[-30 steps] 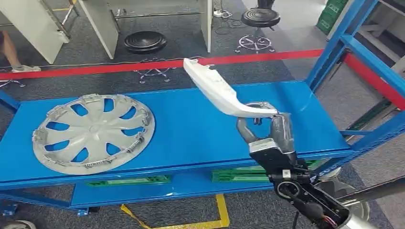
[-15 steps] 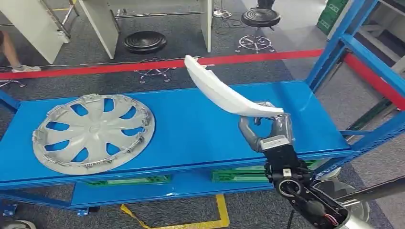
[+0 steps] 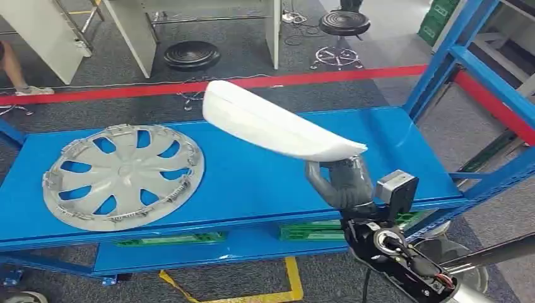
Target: Take the parts from the cabinet and place them on the table.
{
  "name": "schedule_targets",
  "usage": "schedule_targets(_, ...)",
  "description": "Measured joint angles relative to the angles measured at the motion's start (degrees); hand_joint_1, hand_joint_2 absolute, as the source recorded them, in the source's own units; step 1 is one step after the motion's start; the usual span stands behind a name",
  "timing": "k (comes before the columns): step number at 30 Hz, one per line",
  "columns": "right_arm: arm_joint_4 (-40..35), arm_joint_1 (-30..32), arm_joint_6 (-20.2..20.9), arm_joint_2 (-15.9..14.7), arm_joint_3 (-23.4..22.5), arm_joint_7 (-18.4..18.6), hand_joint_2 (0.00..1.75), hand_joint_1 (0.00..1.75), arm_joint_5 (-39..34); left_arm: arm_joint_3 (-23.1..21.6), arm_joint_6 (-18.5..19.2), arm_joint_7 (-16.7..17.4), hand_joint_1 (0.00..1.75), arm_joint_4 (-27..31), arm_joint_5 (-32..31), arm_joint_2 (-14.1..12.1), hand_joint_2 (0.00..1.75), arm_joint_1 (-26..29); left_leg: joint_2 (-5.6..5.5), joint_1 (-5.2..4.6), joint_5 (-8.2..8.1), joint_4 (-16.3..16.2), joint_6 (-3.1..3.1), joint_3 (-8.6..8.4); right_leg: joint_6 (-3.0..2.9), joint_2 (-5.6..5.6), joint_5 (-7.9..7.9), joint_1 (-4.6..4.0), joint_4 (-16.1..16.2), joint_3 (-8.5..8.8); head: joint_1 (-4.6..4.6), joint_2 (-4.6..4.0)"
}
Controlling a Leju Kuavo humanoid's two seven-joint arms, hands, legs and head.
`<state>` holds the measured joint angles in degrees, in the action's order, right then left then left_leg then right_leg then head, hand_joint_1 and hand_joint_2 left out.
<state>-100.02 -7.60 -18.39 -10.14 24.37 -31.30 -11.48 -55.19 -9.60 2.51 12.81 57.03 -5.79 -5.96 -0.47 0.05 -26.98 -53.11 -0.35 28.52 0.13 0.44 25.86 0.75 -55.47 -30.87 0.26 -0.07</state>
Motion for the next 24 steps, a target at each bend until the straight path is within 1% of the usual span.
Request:
schedule_targets(1,0.17,-0.17,2.62,0.11,0.2,-0.48,1.75,1.75,-2.06,-0.02,0.0,0.09,0.0,0.0,0.15,0.0,1.75,0.0,0.0,0.0,0.0,0.0,0.0,0.0,0.0,0.0,0.0,0.0,0.0,0.0,0.02,0.0)
schedule_targets(3,0.41,-0.34,6.19,0.37,0.52,-1.02,1.75,1.75,-5.06,-0.04,-0.09,0.24,0.0,0.0,0.46,0.0,1.75,0.0,0.0,0.0,0.0,0.0,0.0,0.0,0.0,0.0,0.0,0.0,0.0,0.0,0.02,0.0)
schedule_targets(8,0.9,-1.07,10.5,1.05,1.81,-0.87,1.75,1.75,-8.16,-0.07,-0.09,0.76,0.0,0.0,0.83,0.0,1.75,0.0,0.0,0.0,0.0,0.0,0.0,-0.01,0.0,0.0,0.0,0.0,0.0,0.01,0.02,0.0)
schedule_targets(10,1.11,-1.34,13.33,1.05,2.25,-0.57,1.75,1.75,-10.86,-0.07,-0.09,1.03,0.0,0.0,0.83,0.0,1.75,-0.01,0.0,0.0,0.0,0.0,0.0,0.0,0.0,0.0,0.0,0.0,0.0,0.01,0.02,0.0)
schedule_targets(12,1.42,-1.57,17.06,1.07,2.71,-0.22,1.75,1.75,-13.72,-0.11,-0.07,1.07,0.0,0.0,0.92,0.0,1.75,-0.01,0.0,0.0,0.0,0.0,0.0,0.0,0.0,0.0,0.0,0.0,0.0,0.01,0.0,0.0)
schedule_targets(14,1.64,-1.67,17.94,1.09,3.23,-0.07,1.75,1.75,-14.44,-0.11,-0.07,1.07,0.0,0.0,0.98,-0.02,1.75,-0.02,-0.01,0.0,0.0,0.0,0.0,0.0,0.0,-0.01,0.0,0.0,0.0,0.0,0.02,0.0)
schedule_targets(24,2.67,-2.17,18.48,1.38,4.28,-0.02,1.75,1.75,-14.9,-0.52,-0.02,1.09,0.0,0.0,1.03,-0.02,1.75,-0.02,-0.01,0.0,0.0,0.0,0.0,0.0,0.0,-0.01,0.0,0.0,0.0,0.0,0.0,0.0)
